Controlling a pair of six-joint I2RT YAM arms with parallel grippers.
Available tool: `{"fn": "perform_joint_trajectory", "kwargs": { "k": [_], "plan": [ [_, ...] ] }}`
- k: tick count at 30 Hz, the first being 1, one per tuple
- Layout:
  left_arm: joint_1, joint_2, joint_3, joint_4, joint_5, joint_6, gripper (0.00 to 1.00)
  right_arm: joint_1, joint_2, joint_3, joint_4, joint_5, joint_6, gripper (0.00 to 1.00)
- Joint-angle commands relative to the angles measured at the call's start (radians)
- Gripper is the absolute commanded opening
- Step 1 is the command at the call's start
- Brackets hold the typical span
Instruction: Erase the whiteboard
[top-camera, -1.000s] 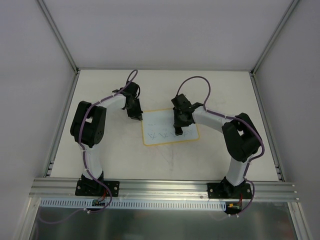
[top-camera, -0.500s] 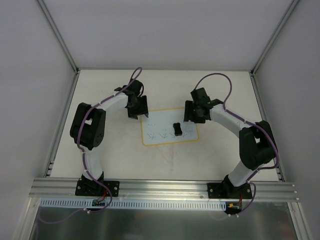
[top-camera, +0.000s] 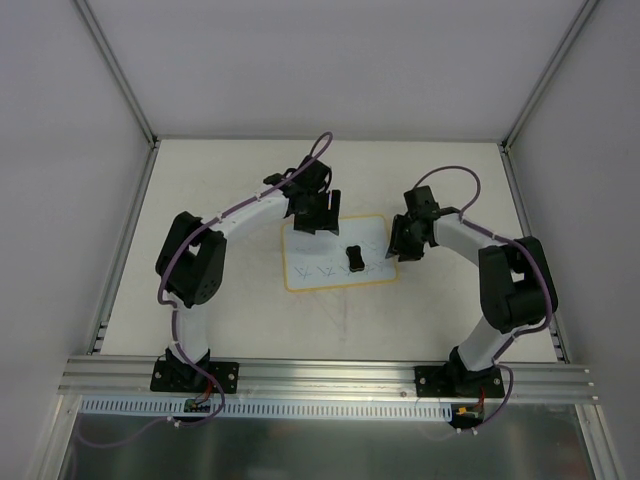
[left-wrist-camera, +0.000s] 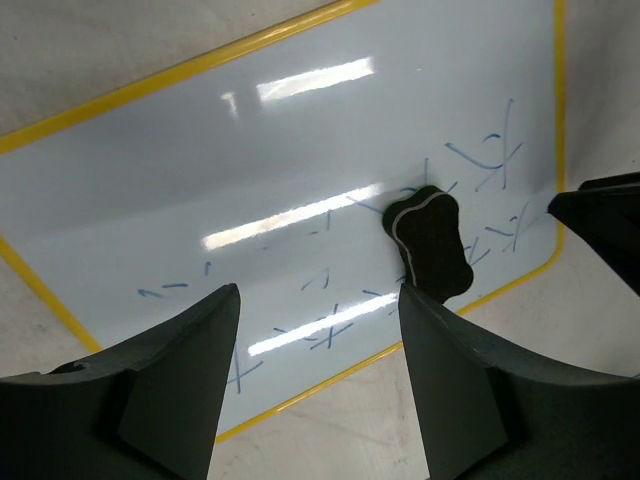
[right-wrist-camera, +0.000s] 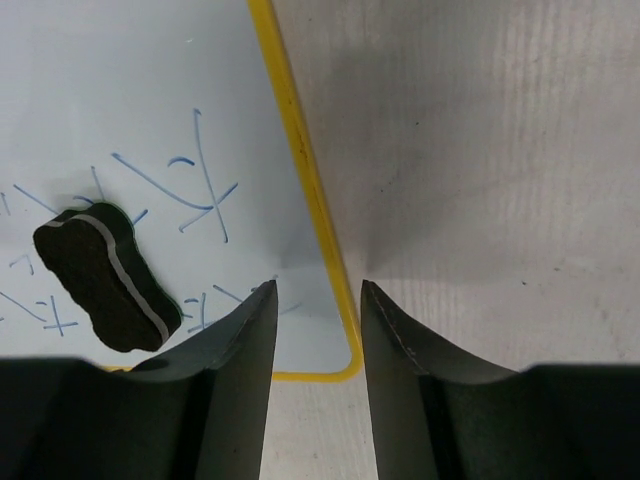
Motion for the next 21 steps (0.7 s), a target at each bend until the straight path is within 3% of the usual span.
{"fn": "perform_joint_trajectory", "kwargs": {
  "k": [1, 12, 21],
  "plan": [
    [-0.025, 0.029, 0.06, -0.019, 0.013, 0.02, 0.65, -0.008, 0.05, -0.007, 0.056, -0.055, 0.004, 0.41],
    [-0.068, 0.029, 0.023, -0.027, -0.032, 0.014, 0.65, 0.046, 0.017, -0.111, 0.173, -0.179, 0.072, 0.31],
    [-0.102, 0.032, -0.018, -0.037, -0.099, -0.007, 0.64, 0.129, -0.017, -0.125, 0.205, -0.083, 0.132, 0.16]
  ]
}}
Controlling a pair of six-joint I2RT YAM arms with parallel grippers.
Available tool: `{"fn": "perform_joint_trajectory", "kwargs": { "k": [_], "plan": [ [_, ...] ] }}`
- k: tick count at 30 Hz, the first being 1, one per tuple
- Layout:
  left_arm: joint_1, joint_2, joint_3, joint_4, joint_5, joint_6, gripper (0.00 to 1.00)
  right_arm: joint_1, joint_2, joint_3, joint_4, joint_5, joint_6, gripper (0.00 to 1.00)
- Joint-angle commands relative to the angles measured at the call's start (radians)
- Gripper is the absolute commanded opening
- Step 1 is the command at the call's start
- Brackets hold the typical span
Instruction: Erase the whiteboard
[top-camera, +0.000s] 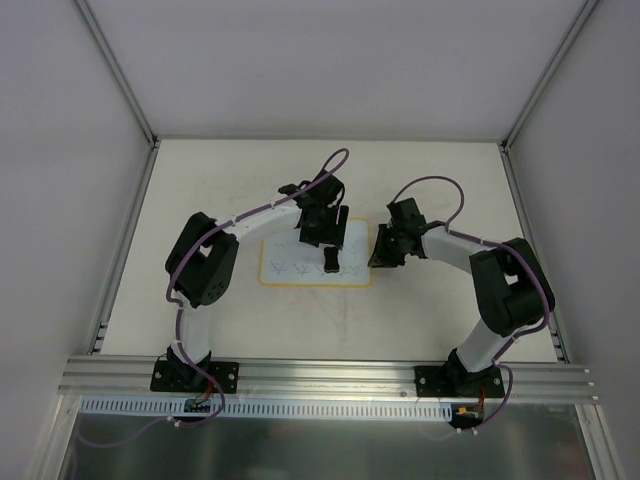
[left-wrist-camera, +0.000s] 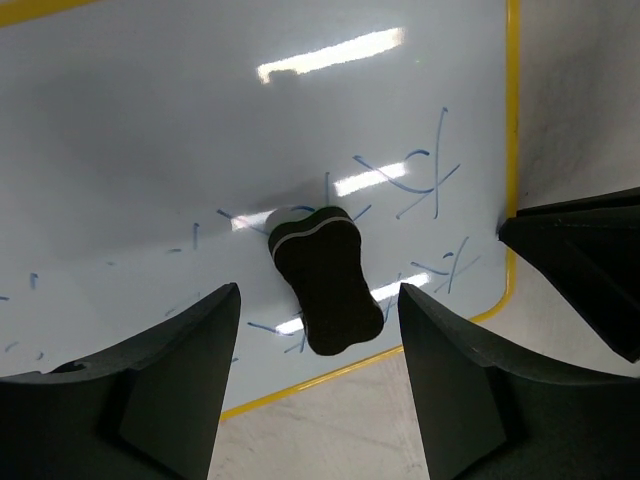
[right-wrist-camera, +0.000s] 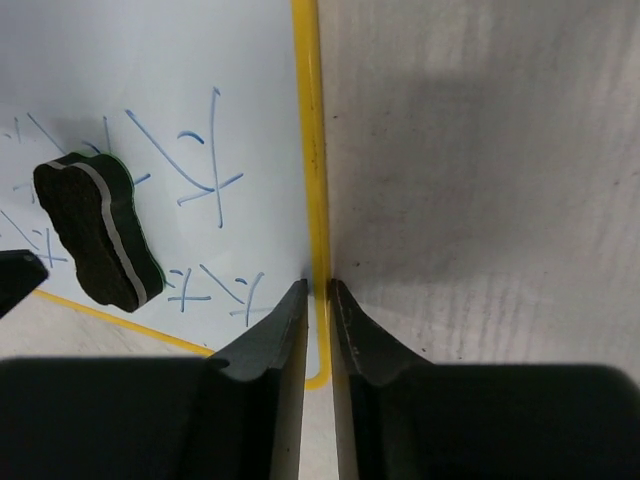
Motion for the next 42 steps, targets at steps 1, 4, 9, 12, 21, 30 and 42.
{"fn": "perform_joint_trajectory", "kwargs": {
  "k": [1, 4, 9, 12, 21, 30, 42],
  "plan": [
    [-0.023, -0.013, -0.024, -0.026, -0.047, -0.014, 0.64, 0.033, -0.034, -0.02, 0.013, 0.049, 0.047, 0.16],
    [-0.036, -0.015, -0.041, -0.039, -0.105, -0.025, 0.64, 0.05, -0.039, -0.017, 0.014, 0.068, 0.061, 0.16],
    [-0.05, -0.005, -0.05, -0.055, -0.145, -0.049, 0.62, 0.059, -0.057, -0.017, 0.02, 0.078, 0.07, 0.16],
    [-0.056, 0.001, -0.047, -0.065, -0.168, -0.054, 0.59, 0.068, -0.054, -0.012, 0.02, 0.082, 0.068, 0.17],
    [-0.087, 0.033, 0.005, -0.072, -0.179, -0.057, 0.53, 0.087, -0.048, -0.014, 0.017, 0.098, 0.062, 0.18],
    [-0.092, 0.067, 0.016, -0.08, -0.19, -0.059, 0.51, 0.088, -0.045, -0.014, 0.017, 0.104, 0.059, 0.18],
    [-0.089, 0.054, 0.01, -0.092, -0.219, -0.033, 0.11, 0.096, -0.085, 0.011, 0.014, 0.177, 0.001, 0.23]
  ]
}}
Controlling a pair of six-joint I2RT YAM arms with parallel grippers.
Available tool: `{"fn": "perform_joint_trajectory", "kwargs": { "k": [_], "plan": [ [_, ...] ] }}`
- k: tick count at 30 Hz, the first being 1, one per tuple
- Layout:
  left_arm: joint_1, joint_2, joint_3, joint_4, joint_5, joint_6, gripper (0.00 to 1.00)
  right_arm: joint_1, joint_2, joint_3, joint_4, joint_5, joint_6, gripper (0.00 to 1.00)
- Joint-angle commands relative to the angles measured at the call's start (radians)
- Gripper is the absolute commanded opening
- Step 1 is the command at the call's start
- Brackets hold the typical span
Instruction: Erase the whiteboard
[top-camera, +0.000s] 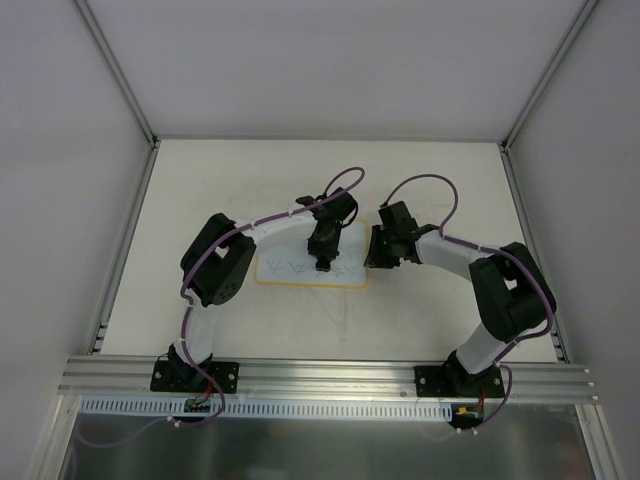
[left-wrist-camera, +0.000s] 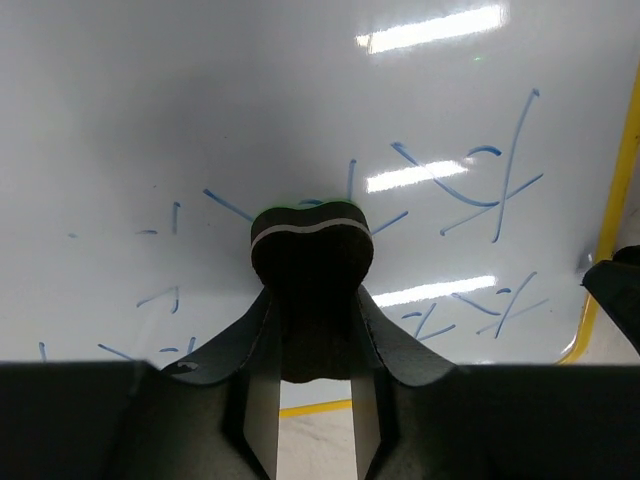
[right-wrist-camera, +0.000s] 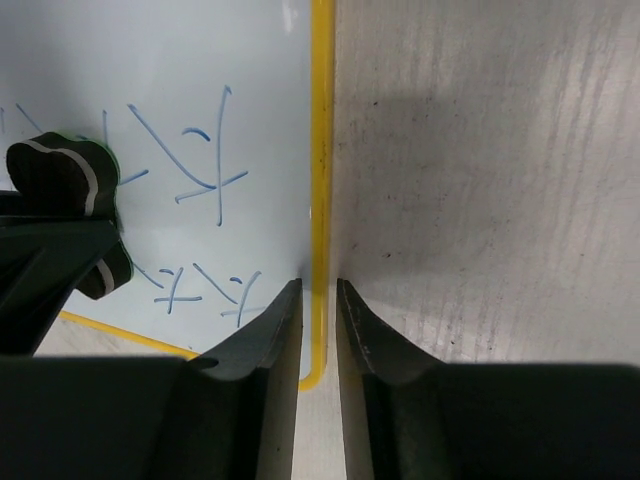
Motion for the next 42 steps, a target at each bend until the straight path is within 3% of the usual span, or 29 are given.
{"fn": "perform_joint_trajectory", "kwargs": {
  "k": [1, 12, 20, 23, 26, 28, 42],
  "plan": [
    [-0.004, -0.025, 0.009, -0.027, -0.037, 0.014, 0.09, 0.004, -0.06, 0.028, -0.001, 0.065, -0.054, 0.23],
    [0.008, -0.038, -0.008, -0.027, -0.022, 0.045, 0.0, -0.002, 0.045, 0.117, -0.003, 0.064, -0.087, 0.22],
    [0.014, -0.038, 0.007, -0.027, -0.005, 0.054, 0.0, -0.001, 0.097, 0.11, -0.005, 0.093, -0.1, 0.2],
    [0.02, -0.037, 0.01, -0.027, 0.007, 0.052, 0.0, -0.001, 0.115, 0.103, -0.008, 0.093, -0.109, 0.17],
    [0.032, -0.035, 0.006, -0.027, 0.021, 0.046, 0.0, 0.001, 0.135, 0.106, -0.043, 0.091, -0.129, 0.02],
    [0.043, -0.041, -0.004, -0.027, 0.021, 0.045, 0.0, 0.001, 0.147, 0.111, -0.07, 0.093, -0.138, 0.0],
    [0.289, -0.133, -0.168, -0.027, -0.03, 0.078, 0.0, -0.001, 0.16, 0.123, -0.199, 0.171, -0.157, 0.0]
  ]
}}
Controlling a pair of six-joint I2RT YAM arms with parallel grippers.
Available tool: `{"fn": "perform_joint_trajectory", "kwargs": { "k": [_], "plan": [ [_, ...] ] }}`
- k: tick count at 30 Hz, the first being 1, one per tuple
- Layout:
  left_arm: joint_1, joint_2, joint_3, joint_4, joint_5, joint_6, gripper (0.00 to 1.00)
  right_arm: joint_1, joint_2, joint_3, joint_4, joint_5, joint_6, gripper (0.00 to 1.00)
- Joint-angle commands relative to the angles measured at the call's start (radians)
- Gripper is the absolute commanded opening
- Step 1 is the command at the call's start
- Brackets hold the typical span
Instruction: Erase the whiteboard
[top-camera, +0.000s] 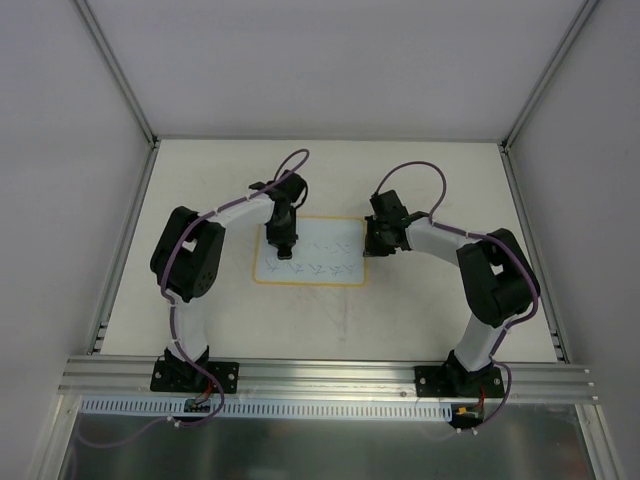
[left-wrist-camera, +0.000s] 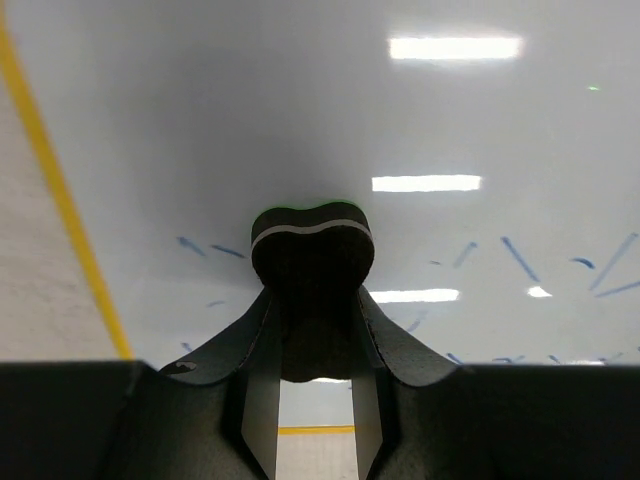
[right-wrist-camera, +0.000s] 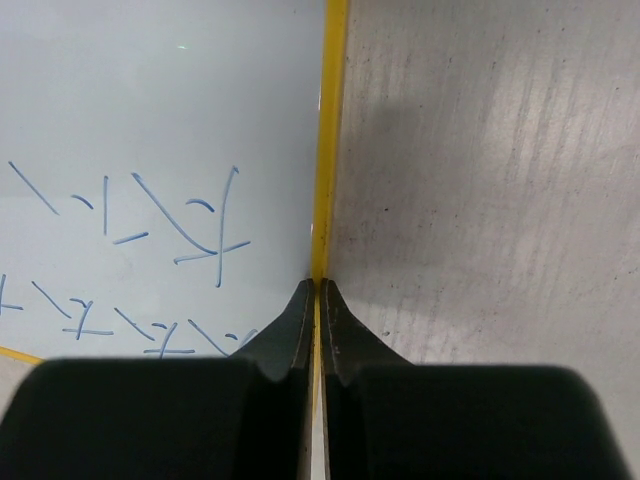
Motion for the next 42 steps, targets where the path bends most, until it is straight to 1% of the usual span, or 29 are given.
{"fn": "perform_joint_trajectory", "kwargs": {
  "k": [1, 8, 14, 15, 16, 18, 19, 21, 22, 23, 26, 30, 33, 36, 40, 42],
  "plan": [
    [0.082, -0.04, -0.042, -0.036, -0.062, 0.043, 0.0, -0.003, 0.044, -0.022, -0.157, 0.099, -0.052, 0.0],
    [0.184, -0.033, -0.083, -0.031, -0.077, 0.051, 0.0, -0.003, 0.038, -0.011, -0.154, 0.084, -0.062, 0.0],
    [0.178, -0.013, -0.077, -0.016, 0.007, 0.049, 0.0, -0.002, 0.04, -0.013, -0.111, 0.039, -0.055, 0.0],
    [0.167, -0.008, -0.073, -0.011, 0.036, 0.048, 0.0, 0.0, 0.04, -0.014, -0.105, 0.027, -0.054, 0.0],
    [0.132, 0.01, -0.054, -0.007, 0.039, 0.048, 0.0, 0.001, 0.041, -0.014, -0.099, 0.0, -0.054, 0.0],
    [0.084, 0.032, -0.025, -0.005, 0.043, 0.049, 0.0, 0.009, 0.043, -0.011, -0.088, -0.007, -0.055, 0.0],
    [0.035, 0.062, 0.013, -0.005, 0.068, 0.051, 0.0, 0.009, 0.043, -0.01, -0.085, -0.007, -0.058, 0.0],
    [-0.014, 0.096, 0.053, -0.007, 0.098, 0.049, 0.0, 0.014, 0.044, -0.007, -0.085, -0.005, -0.06, 0.0],
    [-0.064, 0.131, 0.097, -0.007, 0.107, 0.052, 0.0, 0.015, 0.046, -0.004, -0.083, -0.007, -0.06, 0.0],
    [-0.088, 0.147, 0.12, -0.007, 0.131, 0.066, 0.0, 0.015, 0.048, -0.001, -0.085, -0.007, -0.06, 0.0],
    [-0.167, 0.206, 0.185, -0.008, 0.122, 0.113, 0.0, 0.02, 0.048, 0.001, -0.085, -0.004, -0.058, 0.0],
    [-0.217, 0.257, 0.222, -0.04, 0.116, 0.156, 0.0, 0.023, 0.043, 0.003, -0.085, -0.001, -0.06, 0.0],
    [-0.201, 0.231, 0.204, -0.051, 0.079, 0.141, 0.0, 0.024, 0.037, 0.001, -0.085, 0.004, -0.059, 0.0],
    [-0.165, 0.191, 0.144, -0.051, 0.066, 0.092, 0.0, 0.023, 0.038, -0.004, -0.085, 0.013, -0.057, 0.0],
    [-0.061, 0.071, 0.008, -0.05, 0.026, 0.045, 0.0, 0.023, 0.038, -0.014, -0.085, 0.022, -0.051, 0.0],
    [-0.021, 0.03, -0.034, -0.05, 0.02, 0.031, 0.0, 0.024, 0.041, -0.017, -0.085, 0.022, -0.048, 0.0]
  ]
}}
